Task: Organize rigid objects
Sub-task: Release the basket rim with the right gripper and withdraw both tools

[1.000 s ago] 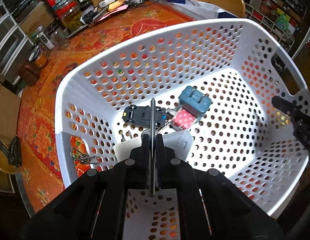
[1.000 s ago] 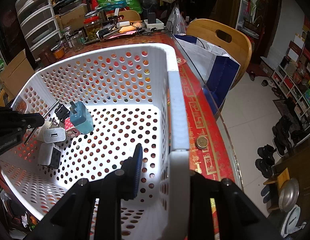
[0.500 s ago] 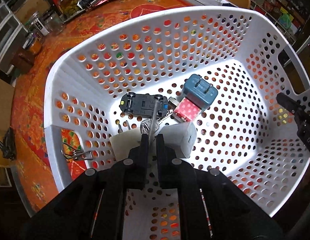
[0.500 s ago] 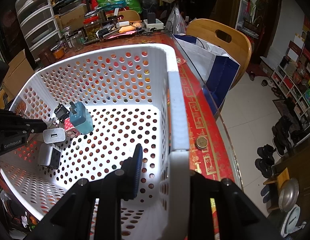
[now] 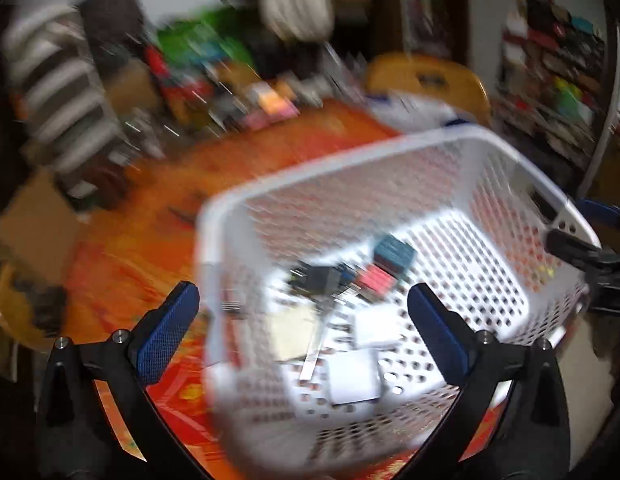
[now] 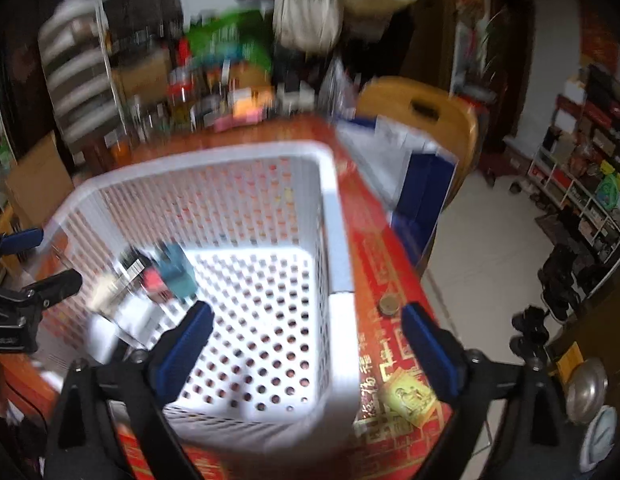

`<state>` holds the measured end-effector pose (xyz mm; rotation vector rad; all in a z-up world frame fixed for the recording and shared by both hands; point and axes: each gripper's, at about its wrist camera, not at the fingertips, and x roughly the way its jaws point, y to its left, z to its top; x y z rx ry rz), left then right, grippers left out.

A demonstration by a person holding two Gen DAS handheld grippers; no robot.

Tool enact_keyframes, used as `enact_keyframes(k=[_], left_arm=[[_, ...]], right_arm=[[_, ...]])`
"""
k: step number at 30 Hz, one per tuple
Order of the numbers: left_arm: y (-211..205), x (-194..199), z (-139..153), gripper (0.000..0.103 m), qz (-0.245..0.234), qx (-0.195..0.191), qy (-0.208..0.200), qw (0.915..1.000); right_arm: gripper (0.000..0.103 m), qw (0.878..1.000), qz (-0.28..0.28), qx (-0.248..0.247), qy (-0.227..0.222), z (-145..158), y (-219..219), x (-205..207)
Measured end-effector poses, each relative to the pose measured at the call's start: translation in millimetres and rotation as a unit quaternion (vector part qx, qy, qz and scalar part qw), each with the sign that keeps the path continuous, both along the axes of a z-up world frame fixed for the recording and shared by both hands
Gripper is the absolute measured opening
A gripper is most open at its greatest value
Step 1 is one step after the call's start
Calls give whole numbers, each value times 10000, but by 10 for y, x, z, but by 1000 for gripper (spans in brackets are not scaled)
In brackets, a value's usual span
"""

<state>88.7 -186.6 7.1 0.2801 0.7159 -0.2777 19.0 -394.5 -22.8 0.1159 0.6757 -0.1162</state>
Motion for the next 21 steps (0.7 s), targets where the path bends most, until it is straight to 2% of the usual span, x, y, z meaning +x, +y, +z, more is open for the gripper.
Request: enact_keyframes(k=[1,4,6,9,12,15,21], left_arm=[[103,-116,72,103,75,-175,-172,9997],[456,-496,216,103,262,-707,-593,9954],[688,-830,231,103,444,-882,-854,9914],[914,-1129,179,103,502,-1091,-817,9894],[1047,-1452,44,103,464,-1150,-609,9904],[1033,-1770,-2,103,485,-1079,-798,9898],[851,-2206,-21,103,294,-1101,-1114,9872]], right_arm=[[102,9998,-14,-32,-193,58,36,-98],[103,9929,-96,-324,-1138,257,289,-609],[103,9887,-47,-479,-1420,277,457,-854],[103,9876,39,-558,-1467,237,701,-1167],[103,9897,106,-295,-1394,162,852,-1442],[103,9925,74,-230,-1199,101,954,-1609],[103,9919,90,-344,-1223,42,1035,-1829]])
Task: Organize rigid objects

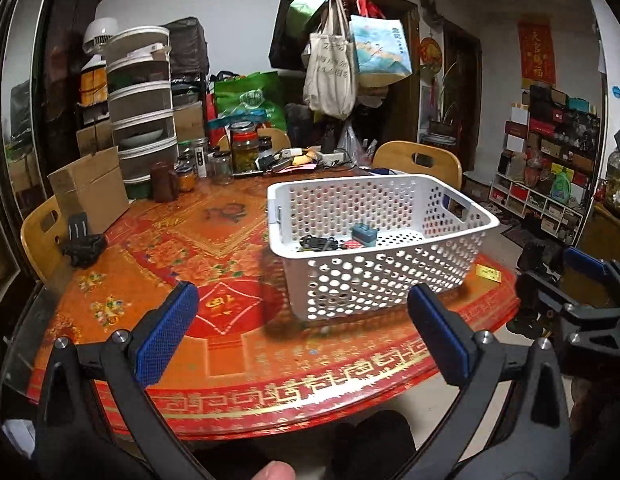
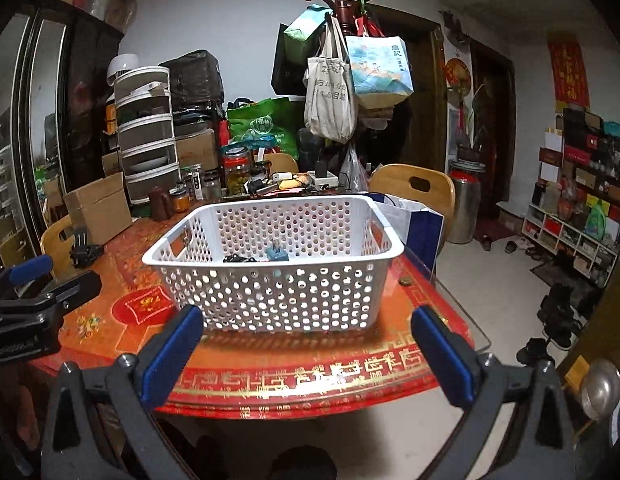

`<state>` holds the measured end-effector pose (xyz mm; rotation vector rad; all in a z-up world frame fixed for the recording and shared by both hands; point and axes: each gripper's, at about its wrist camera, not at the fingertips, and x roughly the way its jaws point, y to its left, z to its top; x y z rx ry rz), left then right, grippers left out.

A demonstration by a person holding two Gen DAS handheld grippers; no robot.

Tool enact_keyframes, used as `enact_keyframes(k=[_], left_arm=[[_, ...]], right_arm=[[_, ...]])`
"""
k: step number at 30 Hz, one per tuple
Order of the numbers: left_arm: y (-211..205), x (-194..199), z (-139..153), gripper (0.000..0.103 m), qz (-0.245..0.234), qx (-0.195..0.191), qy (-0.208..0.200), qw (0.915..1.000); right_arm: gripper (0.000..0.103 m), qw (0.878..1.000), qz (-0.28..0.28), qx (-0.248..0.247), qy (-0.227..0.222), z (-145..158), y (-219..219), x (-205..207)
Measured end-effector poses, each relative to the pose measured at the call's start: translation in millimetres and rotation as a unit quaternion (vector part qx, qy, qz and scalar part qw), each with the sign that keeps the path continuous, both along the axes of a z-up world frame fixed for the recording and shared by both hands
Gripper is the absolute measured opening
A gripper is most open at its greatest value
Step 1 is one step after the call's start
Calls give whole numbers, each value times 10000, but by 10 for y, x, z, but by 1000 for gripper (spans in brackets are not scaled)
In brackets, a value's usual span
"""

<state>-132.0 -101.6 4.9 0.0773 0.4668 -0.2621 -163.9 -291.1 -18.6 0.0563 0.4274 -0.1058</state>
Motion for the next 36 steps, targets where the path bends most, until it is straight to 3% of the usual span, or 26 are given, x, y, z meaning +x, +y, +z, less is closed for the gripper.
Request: enact_keyframes(k=[14,20,36], left_arm=[[-156,-248,-207,103,60,-66,-168,9998],[-89,-104,-135,103,234,-272,-172,9992],[-143,255,-114,103,421,-377,-126,9983]], right_arm=[[103,9995,196,22,-229,-121,62,-292],[103,9992,301,2,-247,-120,148,-228],[103,9980,326,161,-514,-112,126,-94]])
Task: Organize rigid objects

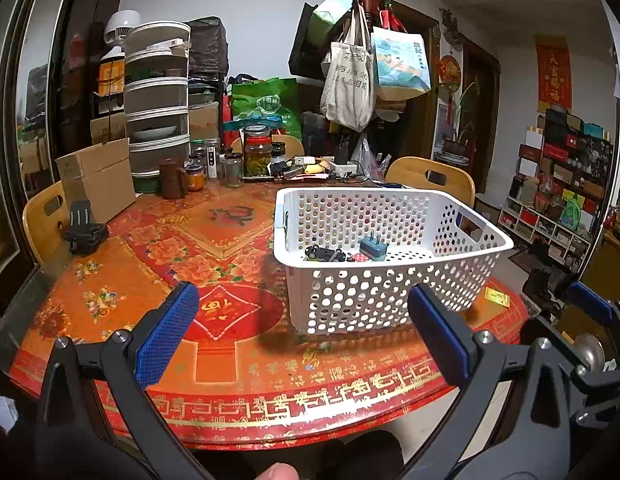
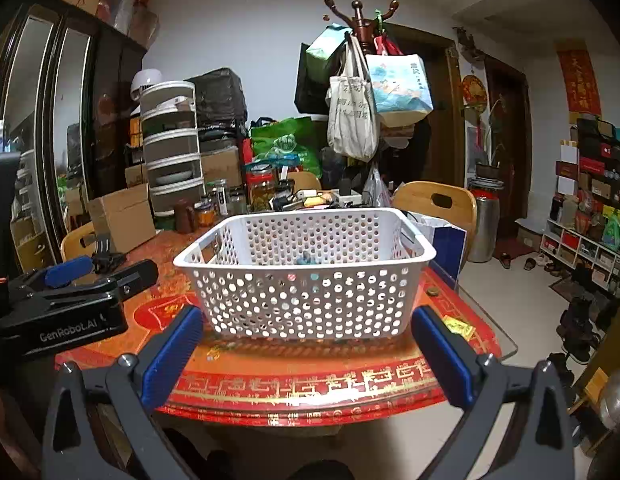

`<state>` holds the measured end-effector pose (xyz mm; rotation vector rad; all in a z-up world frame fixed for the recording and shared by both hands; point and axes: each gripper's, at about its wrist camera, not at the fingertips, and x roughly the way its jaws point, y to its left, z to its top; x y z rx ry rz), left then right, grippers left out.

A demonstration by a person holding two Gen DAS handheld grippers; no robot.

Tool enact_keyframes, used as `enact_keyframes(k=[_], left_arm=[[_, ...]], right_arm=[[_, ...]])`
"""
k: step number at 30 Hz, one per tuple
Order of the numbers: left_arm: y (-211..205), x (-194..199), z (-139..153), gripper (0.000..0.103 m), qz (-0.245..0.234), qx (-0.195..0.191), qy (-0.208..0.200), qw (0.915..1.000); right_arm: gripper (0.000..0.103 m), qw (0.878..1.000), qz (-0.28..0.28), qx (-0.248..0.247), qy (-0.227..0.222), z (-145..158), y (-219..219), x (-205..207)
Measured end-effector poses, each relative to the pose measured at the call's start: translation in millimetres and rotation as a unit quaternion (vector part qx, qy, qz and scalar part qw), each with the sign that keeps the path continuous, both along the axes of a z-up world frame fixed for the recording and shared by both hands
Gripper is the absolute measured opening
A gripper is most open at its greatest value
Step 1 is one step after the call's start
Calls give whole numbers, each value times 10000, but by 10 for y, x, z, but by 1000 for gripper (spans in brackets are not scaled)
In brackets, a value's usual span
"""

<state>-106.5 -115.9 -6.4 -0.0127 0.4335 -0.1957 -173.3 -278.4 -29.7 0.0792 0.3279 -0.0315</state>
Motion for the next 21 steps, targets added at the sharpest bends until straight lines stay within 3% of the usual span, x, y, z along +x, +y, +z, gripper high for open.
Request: enact_keyframes(k=[8,21], left_arm=[[9,82,211,103,164,97,-465,9987],[21,1,270,103,107,92,-457,9989]], right_arm=[[103,9999,-74,5,-76,30,-57,46],[103,9999,-41,-40,-115,69,-18,37]])
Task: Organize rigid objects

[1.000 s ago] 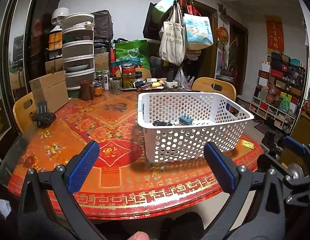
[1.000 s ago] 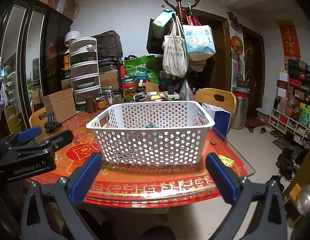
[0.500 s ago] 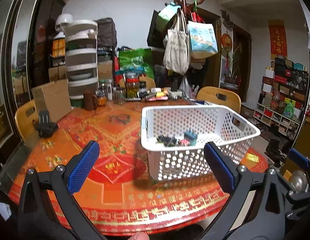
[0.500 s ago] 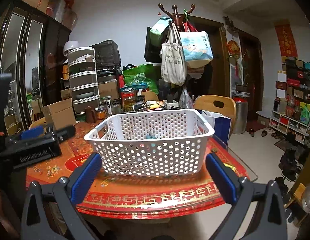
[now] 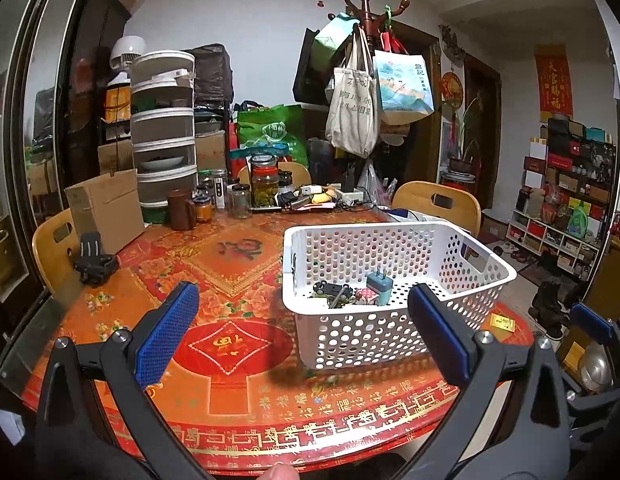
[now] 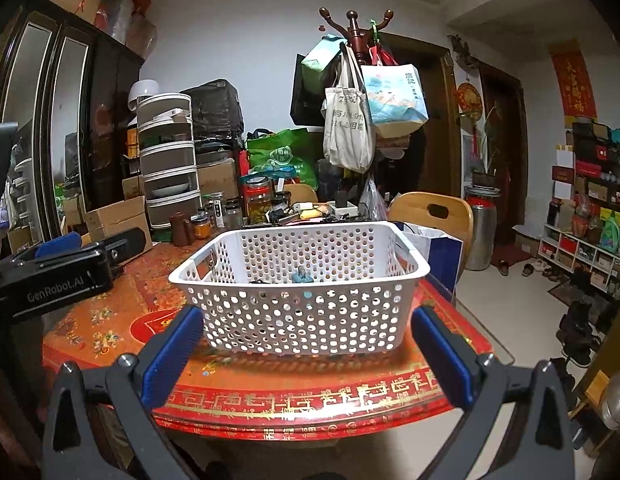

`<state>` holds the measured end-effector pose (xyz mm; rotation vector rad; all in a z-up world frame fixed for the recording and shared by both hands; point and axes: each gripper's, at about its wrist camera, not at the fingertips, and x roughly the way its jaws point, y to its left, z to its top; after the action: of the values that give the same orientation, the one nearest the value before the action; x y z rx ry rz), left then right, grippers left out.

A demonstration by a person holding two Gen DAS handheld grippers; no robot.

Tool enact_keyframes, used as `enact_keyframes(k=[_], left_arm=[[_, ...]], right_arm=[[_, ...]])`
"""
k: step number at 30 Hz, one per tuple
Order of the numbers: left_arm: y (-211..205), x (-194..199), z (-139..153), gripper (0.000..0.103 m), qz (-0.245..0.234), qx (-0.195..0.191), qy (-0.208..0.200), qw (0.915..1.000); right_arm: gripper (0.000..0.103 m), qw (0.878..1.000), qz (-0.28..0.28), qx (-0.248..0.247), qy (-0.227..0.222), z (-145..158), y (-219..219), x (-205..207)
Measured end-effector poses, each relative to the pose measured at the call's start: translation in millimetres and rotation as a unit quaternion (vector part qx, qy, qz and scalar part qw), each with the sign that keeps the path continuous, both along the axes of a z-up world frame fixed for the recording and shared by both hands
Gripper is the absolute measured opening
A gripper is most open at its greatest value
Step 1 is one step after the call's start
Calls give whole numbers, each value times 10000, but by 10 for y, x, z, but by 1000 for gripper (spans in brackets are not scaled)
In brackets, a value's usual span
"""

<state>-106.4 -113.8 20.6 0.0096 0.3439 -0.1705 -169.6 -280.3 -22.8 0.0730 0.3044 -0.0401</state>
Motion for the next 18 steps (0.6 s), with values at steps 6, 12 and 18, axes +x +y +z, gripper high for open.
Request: enact_keyframes(k=[6,12,18], left_arm=[[-33,0,-47,103,-12,23,59,10000],[-59,-5,-74,103,-23,55,90,9999],[-65,7,-87,103,-7,48,122,9999]], right_arm=[[103,10000,-32,-17,10,-2,3,7],[103,10000,-29,-5,-1,4,-5,-8],[103,10000,-1,-19,2,0,-1,-13]])
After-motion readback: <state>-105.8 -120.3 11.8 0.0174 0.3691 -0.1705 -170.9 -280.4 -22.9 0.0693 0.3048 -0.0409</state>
